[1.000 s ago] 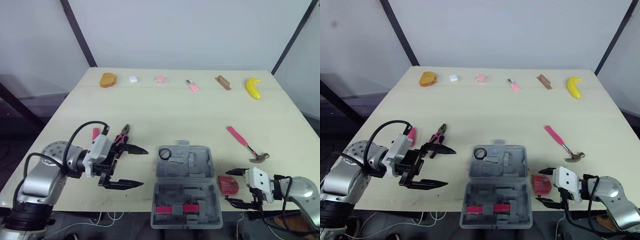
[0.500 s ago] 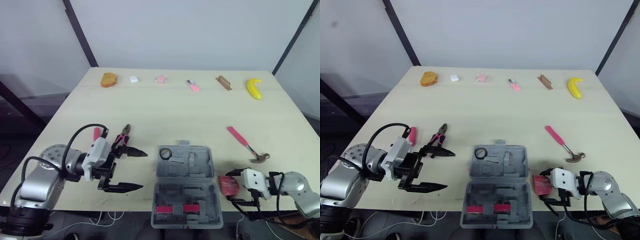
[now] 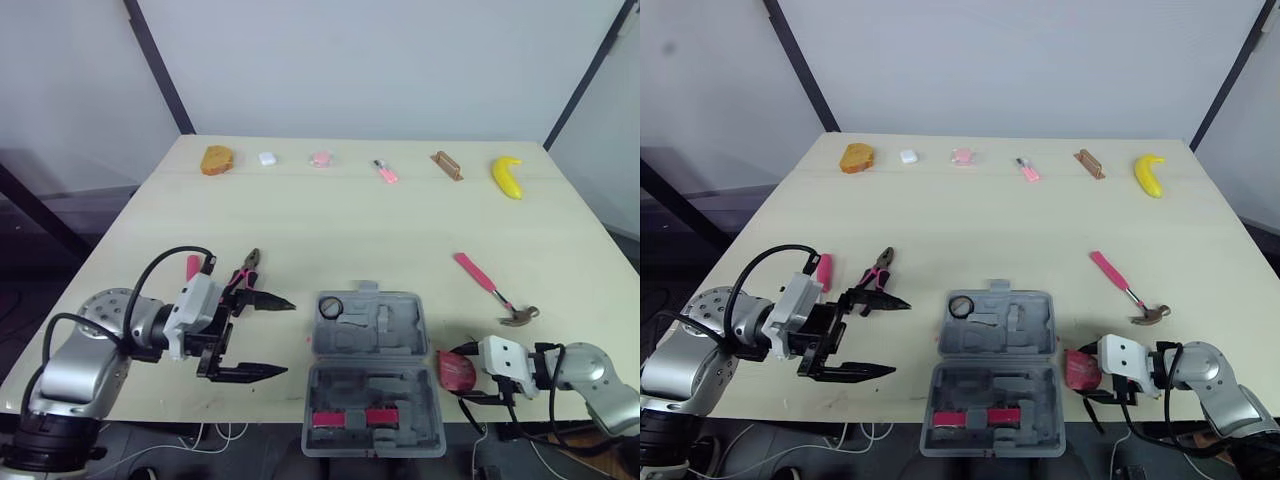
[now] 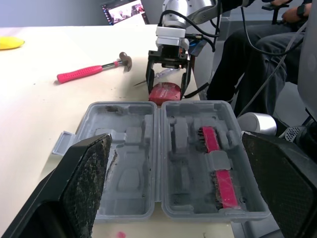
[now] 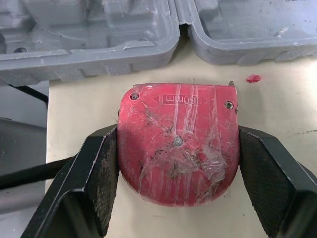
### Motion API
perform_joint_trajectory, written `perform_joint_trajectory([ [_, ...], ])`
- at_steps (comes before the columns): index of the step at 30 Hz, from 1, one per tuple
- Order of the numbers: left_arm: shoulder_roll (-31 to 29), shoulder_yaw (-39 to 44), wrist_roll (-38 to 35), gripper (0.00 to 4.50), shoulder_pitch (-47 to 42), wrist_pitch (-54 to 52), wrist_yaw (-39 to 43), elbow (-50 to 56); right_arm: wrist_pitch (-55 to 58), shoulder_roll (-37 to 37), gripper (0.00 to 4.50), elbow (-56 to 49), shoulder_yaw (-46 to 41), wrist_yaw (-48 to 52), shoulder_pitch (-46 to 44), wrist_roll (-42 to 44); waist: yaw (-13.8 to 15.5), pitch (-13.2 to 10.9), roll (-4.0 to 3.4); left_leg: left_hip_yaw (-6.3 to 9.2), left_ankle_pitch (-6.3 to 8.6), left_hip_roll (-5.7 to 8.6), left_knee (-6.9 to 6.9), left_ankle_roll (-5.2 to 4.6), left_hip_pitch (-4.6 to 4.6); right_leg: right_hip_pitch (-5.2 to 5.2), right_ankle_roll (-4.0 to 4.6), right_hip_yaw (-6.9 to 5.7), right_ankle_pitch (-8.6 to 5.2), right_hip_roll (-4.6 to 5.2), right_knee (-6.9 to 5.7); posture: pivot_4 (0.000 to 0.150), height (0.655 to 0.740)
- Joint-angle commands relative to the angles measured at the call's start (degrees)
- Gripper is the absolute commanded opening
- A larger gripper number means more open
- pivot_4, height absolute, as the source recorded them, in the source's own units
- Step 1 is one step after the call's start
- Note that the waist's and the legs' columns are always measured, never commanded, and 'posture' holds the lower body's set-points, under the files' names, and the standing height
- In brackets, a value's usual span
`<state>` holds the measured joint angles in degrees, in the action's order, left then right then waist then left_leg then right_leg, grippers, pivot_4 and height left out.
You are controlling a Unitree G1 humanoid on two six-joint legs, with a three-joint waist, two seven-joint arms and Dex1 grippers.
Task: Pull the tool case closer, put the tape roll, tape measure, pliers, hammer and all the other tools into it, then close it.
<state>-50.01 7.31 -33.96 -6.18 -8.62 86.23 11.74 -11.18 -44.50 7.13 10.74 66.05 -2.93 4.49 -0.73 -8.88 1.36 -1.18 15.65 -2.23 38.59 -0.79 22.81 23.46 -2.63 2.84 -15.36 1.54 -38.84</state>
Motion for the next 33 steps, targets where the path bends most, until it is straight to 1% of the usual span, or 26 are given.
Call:
perform_joint_trajectory([
  [1, 0.1, 0.8, -0.8, 4.50, -0.4, 0.3, -0.2, 0.7, 2.5, -1.8, 2.95, -4.6, -2.6, -0.6, 1.2, 1.6, 0.0, 0.0, 0.00, 0.00, 0.00, 0.00, 0.00, 0.00, 0.00, 0.00, 0.00, 0.00, 0.00, 0.00, 0.00, 0.150, 0.7400],
  [5, 0.5, 1.0, -1.2, 4.50, -0.1, 0.1, -0.8, 0.9, 11.5, -3.9, 2.95, -12.0, -5.3, -1.8, 2.4, 4.0, 0.1, 0.0, -0.02, 0.02, 0.00, 0.00, 0.01, 0.00, 0.00, 0.00, 0.00, 0.01, 0.00, 0.00, -0.01, 0.150, 0.7400],
  [9, 1.3, 1.5, -1.7, 4.50, 0.0, -0.4, -1.9, 1.0, 23.8, -7.6, 2.95, -20.9, -6.5, -1.1, 1.4, 6.5, 0.0, 0.0, -0.04, 0.06, 0.00, 0.00, 0.02, 0.00, 0.00, 0.01, 0.00, 0.01, 0.00, 0.00, -0.03, 0.150, 0.7400],
  [12, 1.9, 1.4, -1.7, 4.50, -0.1, -0.4, -2.6, 1.2, 28.9, -9.7, 2.95, -23.6, -5.6, -1.7, -1.0, 4.8, 0.0, 0.0, -0.03, 0.07, 0.00, -0.01, 0.02, 0.00, 0.00, 0.00, 0.00, 0.01, 0.00, 0.00, -0.02, 0.150, 0.7400],
  [13, 2.2, 1.3, -1.6, 4.50, -0.1, -0.4, -2.9, 1.2, 31.8, -10.2, 2.95, -24.5, -5.0, -1.8, -3.0, 4.5, 0.0, 0.0, -0.03, 0.07, 0.00, -0.01, 0.03, 0.00, 0.00, 0.00, 0.00, -0.01, 0.00, -0.01, -0.01, 0.150, 0.7400],
  [16, 3.6, 1.4, -2.4, 4.50, 0.3, -1.3, -5.2, 2.8, 42.1, -11.3, 2.95, -26.4, 0.1, -0.2, -13.2, 2.2, -0.4, -0.1, -0.13, 0.01, 0.00, 0.00, 0.06, 0.00, 0.00, 0.02, -0.01, 0.08, 0.01, 0.00, -0.03, 0.150, 0.7400],
  [18, 4.4, 1.4, -1.7, 4.50, 0.6, -1.6, -7.3, 3.5, 46.3, -10.9, 2.95, -27.2, 3.4, 0.8, -17.8, 1.6, -0.4, -0.1, -0.14, 0.01, 0.00, -0.01, 0.07, 0.00, -0.01, 0.03, -0.01, 0.12, 0.01, -0.01, -0.03, 0.150, 0.7400],
  [21, 5.0, 1.3, -2.7, 4.50, 2.3, -3.7, -9.4, 5.7, 50.3, -8.7, 2.95, -27.2, 8.6, 1.5, -24.5, 0.0, 0.0, -0.1, -0.14, 0.16, 0.00, -0.05, 0.06, 0.00, 0.04, 0.02, 0.01, -0.08, 0.00, -0.04, -0.01, 0.150, 0.7400],
  [27, 5.9, 3.3, -3.2, 4.50, 4.7, -2.9, -10.7, 6.5, 57.3, -3.6, 2.95, -24.0, 18.8, 1.4, -36.4, -5.0, 0.0, -0.1, -0.16, 0.10, 0.00, -0.01, 0.07, 0.00, 0.11, 0.05, 0.00, -0.07, 0.00, 0.08, 0.02, 0.150, 0.7400],
  [30, 5.8, 4.9, -4.1, 4.50, 5.9, -3.8, -11.9, 6.9, 60.7, -0.5, 2.95, -21.9, 22.3, 0.9, -40.9, -6.7, -0.1, -0.1, -0.16, 0.13, 0.00, 0.00, 0.07, 0.00, 0.10, 0.05, 0.01, -0.11, 0.00, 0.09, 0.00, 0.150, 0.7400],
  [33, 4.5, 7.0, -3.8, 4.50, 8.1, -3.7, -11.6, 6.8, 63.0, 0.9, 2.95, -20.9, 26.1, 2.3, -44.4, -7.9, -0.1, -0.1, -0.17, 0.16, 0.00, -0.01, 0.06, 0.00, 0.10, 0.06, 0.02, -0.14, 0.00, 0.09, 0.00, 0.150, 0.7400],
])
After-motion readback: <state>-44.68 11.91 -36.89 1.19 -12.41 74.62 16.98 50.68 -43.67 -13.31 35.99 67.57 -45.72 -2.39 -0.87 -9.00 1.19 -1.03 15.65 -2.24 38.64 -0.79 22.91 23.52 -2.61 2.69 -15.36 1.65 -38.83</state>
